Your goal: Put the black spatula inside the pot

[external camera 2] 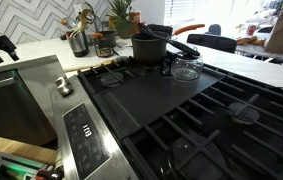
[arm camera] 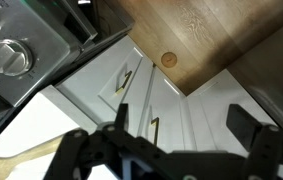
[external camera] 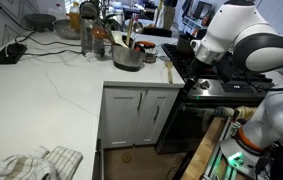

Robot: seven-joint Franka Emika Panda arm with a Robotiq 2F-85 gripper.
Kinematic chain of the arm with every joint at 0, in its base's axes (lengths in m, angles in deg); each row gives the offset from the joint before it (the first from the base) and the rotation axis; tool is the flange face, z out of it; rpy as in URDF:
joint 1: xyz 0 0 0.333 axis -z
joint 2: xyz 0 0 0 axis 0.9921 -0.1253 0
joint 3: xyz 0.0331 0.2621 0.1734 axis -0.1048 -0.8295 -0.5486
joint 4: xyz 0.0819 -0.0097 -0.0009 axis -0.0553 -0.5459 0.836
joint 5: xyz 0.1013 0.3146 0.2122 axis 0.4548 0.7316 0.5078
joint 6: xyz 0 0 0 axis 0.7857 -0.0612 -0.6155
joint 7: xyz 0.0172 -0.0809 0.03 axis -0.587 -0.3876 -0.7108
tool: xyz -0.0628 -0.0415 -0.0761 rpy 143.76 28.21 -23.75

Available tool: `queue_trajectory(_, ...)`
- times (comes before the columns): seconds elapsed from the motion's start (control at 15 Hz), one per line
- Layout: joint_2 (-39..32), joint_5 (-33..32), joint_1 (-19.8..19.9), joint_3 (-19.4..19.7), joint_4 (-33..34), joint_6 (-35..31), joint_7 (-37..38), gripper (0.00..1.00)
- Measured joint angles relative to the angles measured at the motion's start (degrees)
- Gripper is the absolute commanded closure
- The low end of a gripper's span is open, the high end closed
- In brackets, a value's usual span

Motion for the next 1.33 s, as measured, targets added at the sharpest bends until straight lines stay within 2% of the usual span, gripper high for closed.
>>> queue_trajectory(0.33, 0.05, -0.54, 0.32, 0.14, 0.1, 0.0, 0.15, 0.0)
queue_trajectory(0.53, 1.59, -4.42, 3.07, 1.38, 0.11, -0.15, 0.68, 0.0)
queue_trajectory(0.93, 9.14, -14.3, 11.02, 8.08, -0.06, -1.17, -0.68, 0.0)
queue_trajectory(1.33, 15.04, -19.82, 20.57, 16.81, -0.18, -8.36, -3.46, 0.0)
